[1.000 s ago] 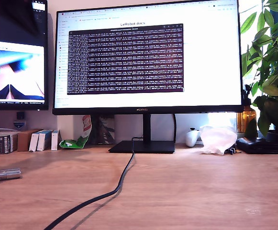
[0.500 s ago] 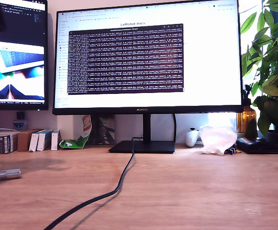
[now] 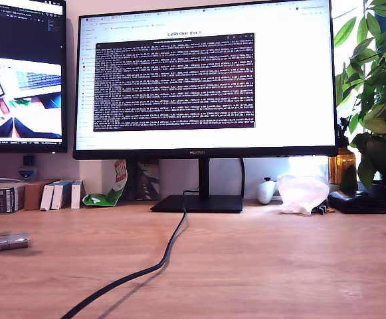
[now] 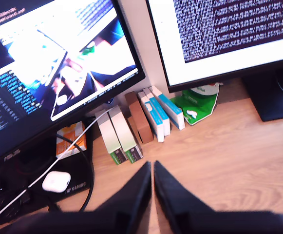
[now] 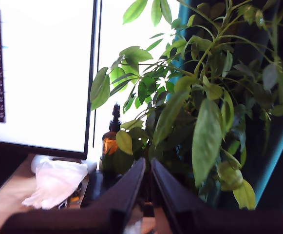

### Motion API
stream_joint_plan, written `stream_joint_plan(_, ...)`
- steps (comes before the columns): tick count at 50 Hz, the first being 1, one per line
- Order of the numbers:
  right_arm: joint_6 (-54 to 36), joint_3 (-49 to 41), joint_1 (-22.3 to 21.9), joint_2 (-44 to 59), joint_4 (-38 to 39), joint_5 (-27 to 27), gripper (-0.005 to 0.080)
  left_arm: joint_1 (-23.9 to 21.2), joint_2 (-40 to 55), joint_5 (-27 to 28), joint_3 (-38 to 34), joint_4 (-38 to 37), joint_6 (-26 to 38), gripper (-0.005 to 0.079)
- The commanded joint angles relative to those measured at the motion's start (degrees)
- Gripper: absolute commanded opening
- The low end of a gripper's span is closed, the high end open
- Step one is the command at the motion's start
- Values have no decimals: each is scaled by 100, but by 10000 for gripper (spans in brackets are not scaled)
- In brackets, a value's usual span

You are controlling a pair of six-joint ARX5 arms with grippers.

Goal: Pick the metallic laser pointer with your right arm, pass it to your left arm, then place it down to the left side of the table

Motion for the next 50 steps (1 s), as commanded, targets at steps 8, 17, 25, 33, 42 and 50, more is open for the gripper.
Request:
stream_joint_plan(8, -2, -109, -2, -503, -280, 0, -1, -11, -719, -57, -647, 120, -46, -20)
stream_joint_plan(17, 144, -341, 52, -914, -345, -4, -1, -11, -1296, -103, -999, 79, -216, -20)
stream_joint_plan(25, 356, -586, 192, -1357, -584, -7, -1, -11, -2052, -181, -1434, -81, -328, -20)
stream_joint_plan(33, 1432, -570, 181, -1473, -654, 350, -1, -11, -2581, -157, -1460, -533, -1250, -17)
stream_joint_plan(42, 1598, -588, 186, -1620, -656, 415, -1, -17, -3132, -144, -1464, -345, -1491, -16)
stream_joint_plan(50, 1226, -743, 184, -2192, -452, 741, -2, -15, -3578, -164, -1484, -356, -1104, -16)
